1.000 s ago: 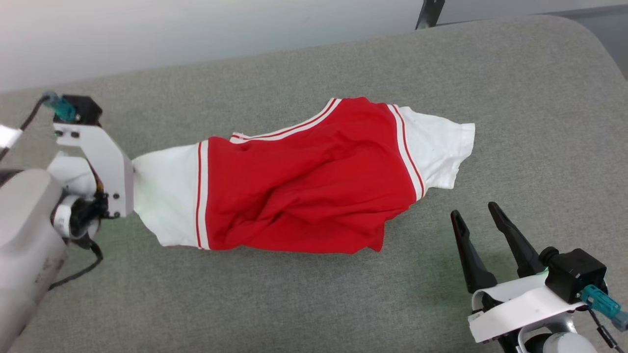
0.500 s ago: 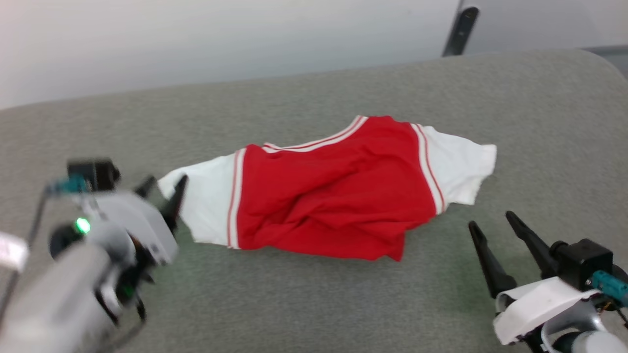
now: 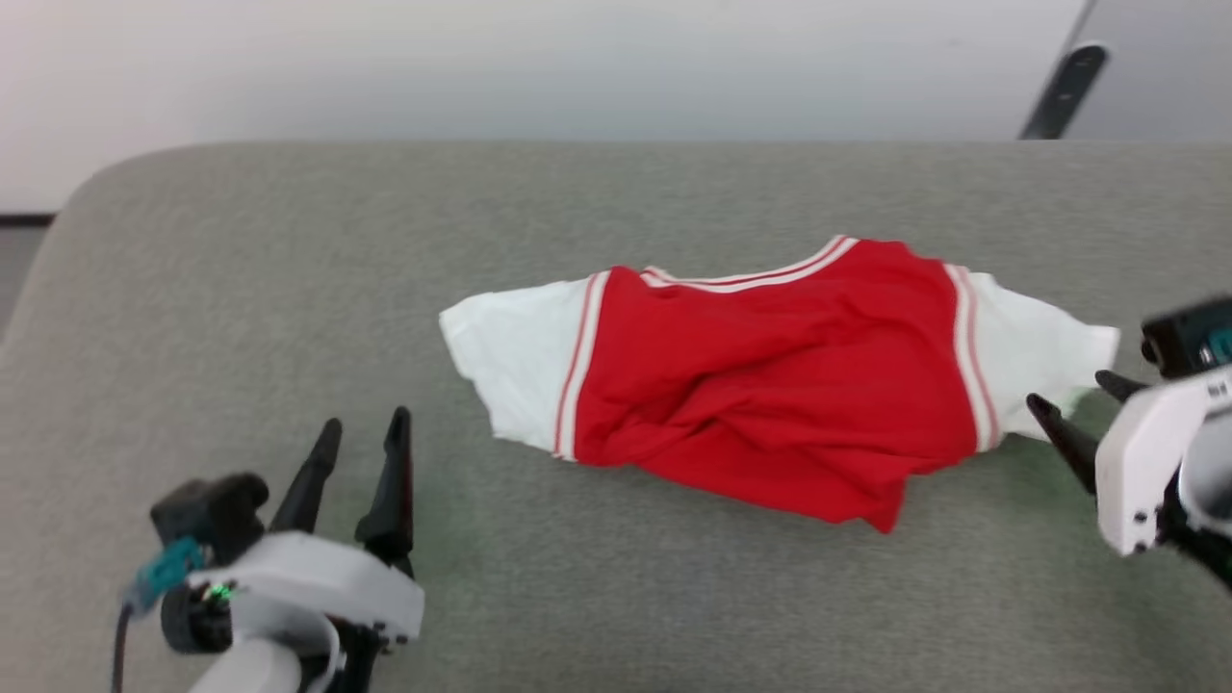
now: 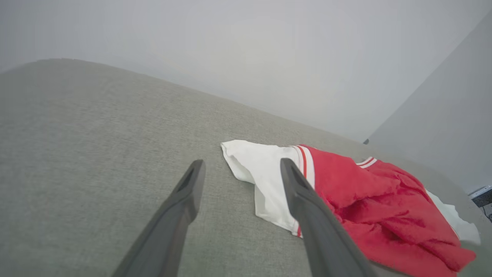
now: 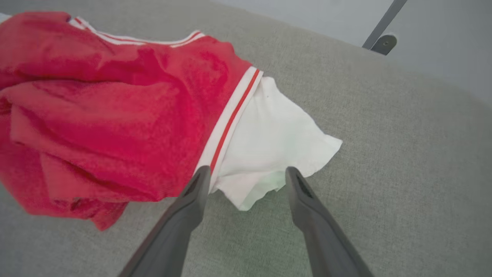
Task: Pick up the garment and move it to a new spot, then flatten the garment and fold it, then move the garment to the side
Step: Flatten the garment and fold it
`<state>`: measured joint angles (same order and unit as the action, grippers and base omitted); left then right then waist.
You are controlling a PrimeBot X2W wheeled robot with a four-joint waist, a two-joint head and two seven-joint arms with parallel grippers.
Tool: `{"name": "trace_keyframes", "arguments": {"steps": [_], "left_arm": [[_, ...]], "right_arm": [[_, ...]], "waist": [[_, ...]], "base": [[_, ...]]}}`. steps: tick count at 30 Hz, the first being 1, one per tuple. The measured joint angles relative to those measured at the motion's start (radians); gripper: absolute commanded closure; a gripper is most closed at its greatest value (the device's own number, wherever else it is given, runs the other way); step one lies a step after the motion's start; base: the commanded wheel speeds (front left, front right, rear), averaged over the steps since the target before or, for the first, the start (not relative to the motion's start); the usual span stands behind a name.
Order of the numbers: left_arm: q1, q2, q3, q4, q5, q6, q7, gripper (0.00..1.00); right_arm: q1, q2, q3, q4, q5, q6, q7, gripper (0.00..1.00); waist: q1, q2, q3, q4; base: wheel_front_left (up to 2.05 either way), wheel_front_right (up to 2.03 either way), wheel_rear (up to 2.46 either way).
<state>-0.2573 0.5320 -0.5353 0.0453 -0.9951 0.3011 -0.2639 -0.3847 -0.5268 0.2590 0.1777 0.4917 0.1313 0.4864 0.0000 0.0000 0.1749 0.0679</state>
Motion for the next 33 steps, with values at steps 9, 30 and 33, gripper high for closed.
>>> {"name": "trace_keyframes", "arguments": {"steps": [9,30,33], "left_arm": [[0.104,-0.090,0.112,-0.090,0.229,0.000,0.000,0.00],[0.102,-0.201,0.208,-0.043,0.328,-0.122,0.000,0.00],[0.101,-0.197,0.216,-0.043,0.332,-0.126,0.000,0.00]], "right_arm": [[-0.260,-0.111,0.117,0.234,0.109,0.000,0.137,0.00],[-0.554,-0.147,0.385,0.539,0.187,-0.002,0.170,0.90],[-0.567,-0.148,0.417,0.544,0.207,-0.001,0.167,1.00]], "waist": [[0.0000,0.0000,0.063,0.079],[0.0000,0.0000,0.209,0.182],[0.0000,0.0000,0.207,0.176]], "base": [[0.00,0.00,0.00],[0.00,0.00,0.00],[0.00,0.00,0.00]]}}
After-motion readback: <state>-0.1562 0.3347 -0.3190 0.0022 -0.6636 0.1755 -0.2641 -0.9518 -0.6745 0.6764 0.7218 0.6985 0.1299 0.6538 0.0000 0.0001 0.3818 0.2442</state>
